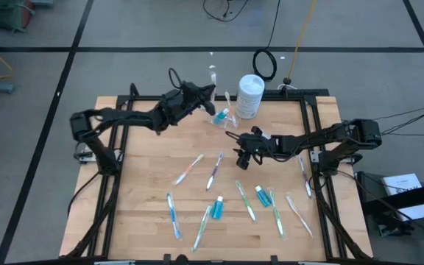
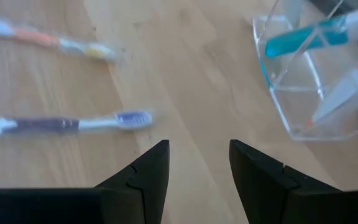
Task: Pick & Place toothbrushing station
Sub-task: Put the orange toothbrush into the transparent organizer
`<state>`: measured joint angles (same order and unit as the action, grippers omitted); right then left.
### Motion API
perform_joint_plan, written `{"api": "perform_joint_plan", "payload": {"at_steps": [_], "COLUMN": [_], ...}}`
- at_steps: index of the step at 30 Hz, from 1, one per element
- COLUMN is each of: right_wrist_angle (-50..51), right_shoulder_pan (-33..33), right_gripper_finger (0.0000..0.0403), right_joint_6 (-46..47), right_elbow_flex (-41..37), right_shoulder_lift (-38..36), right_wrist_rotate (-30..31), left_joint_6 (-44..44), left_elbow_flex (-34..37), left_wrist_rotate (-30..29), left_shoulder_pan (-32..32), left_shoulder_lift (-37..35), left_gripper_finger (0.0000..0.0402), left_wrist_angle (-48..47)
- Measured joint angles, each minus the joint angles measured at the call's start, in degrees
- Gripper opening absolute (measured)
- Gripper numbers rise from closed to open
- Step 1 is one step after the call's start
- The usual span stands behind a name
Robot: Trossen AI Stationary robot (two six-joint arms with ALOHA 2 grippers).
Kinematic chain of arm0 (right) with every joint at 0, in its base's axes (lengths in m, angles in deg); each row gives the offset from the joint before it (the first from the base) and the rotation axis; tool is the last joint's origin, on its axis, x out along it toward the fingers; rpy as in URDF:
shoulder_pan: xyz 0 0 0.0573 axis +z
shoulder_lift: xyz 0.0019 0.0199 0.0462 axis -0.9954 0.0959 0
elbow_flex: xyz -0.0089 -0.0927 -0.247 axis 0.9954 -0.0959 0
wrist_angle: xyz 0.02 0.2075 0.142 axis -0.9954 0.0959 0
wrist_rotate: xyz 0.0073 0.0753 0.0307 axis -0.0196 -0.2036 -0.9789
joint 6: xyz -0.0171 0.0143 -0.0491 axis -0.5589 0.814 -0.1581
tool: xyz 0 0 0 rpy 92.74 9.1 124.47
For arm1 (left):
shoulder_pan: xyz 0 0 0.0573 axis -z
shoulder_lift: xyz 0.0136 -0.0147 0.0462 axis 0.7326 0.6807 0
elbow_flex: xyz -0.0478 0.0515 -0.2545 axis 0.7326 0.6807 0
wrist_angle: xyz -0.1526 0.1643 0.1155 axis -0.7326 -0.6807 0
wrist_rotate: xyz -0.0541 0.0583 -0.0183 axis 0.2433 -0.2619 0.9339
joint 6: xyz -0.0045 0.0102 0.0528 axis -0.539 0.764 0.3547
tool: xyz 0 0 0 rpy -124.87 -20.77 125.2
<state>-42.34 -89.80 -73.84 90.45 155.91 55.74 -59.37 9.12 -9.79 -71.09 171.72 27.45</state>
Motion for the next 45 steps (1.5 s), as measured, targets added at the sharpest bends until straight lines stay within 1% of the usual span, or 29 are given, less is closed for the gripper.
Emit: {"api": "perform_joint_plan", "payload": {"at_steps": [3,6,9,14,16,19,22,25,29,30,34,39,42,45], "right_wrist_angle": [-2.66,-3.01,-3.01,-3.01,-3.01,-3.01,-3.01,-3.6,-5.4,-5.99,-7.75,-8.85,-8.55,-8.33], "right_shoulder_pan": [0.02,0.02,-0.02,-0.26,-0.39,-0.78,-1.33,-1.82,-2.6,-2.8,-3.64,-4.43,-4.46,-4.44], "right_gripper_finger": [0.016,0.016,0.016,0.016,0.016,0.016,0.016,0.016,0.016,0.016,0.016,0.016,0.016,0.016], "right_joint_6": [0.0,-0.04,-0.54,-1.73,-1.75,-1.75,-1.72,-1.75,-1.81,-1.98,-3.53,-3.7,-3.49,-3.5], "right_elbow_flex": [-0.27,-0.27,-0.28,-0.27,-0.3,-0.28,-0.28,-0.29,-0.28,-0.28,-0.3,-0.3,-0.3,-0.3], "right_shoulder_lift": [0.0,0.0,0.0,0.0,0.0,0.0,0.0,0.0,0.0,0.0,0.0,0.0,-0.01,0.0], "right_wrist_rotate": [-0.01,-0.04,-0.02,-0.02,-0.02,-0.02,-0.02,-0.02,-0.04,-0.02,-0.01,-0.11,-0.07,-0.17], "left_joint_6": [3.7,6.64,10.36,21.22,21.49,18.14,17.37,15.72,12.41,12.52,17.15,20.13,19.9,18.06], "left_elbow_flex": [0.0,0.02,0.0,0.0,0.01,0.0,0.0,0.0,0.0,-0.08,-1.89,-5.9,-7.66,-7.93], "left_wrist_rotate": [-2.27,-5.92,-11.18,-22.21,-25.1,-25.41,-25.2,-25.13,-23.42,-23.44,-26.56,-27.52,-30.31,-30.86], "left_shoulder_pan": [0.26,1.75,4.22,9.73,11.01,11.26,10.87,9.29,7.62,7.59,7.61,7.06,6.66,6.64], "left_shoulder_lift": [4.78,7.42,8.22,8.25,8.25,8.25,8.23,8.24,8.82,9.43,12.39,18.31,21.14,21.67], "left_gripper_finger": [0.0003,0.0005,0.0002,0.0002,0.0003,0.0002,0.0003,0.0002,0.0004,0.0003,0.0003,0.0002,0.0004,0.0002], "left_wrist_angle": [6.22,9.18,9.97,9.99,9.92,9.79,9.84,10.04,10.33,10.54,13.74,13.09,12.84,12.28]}}
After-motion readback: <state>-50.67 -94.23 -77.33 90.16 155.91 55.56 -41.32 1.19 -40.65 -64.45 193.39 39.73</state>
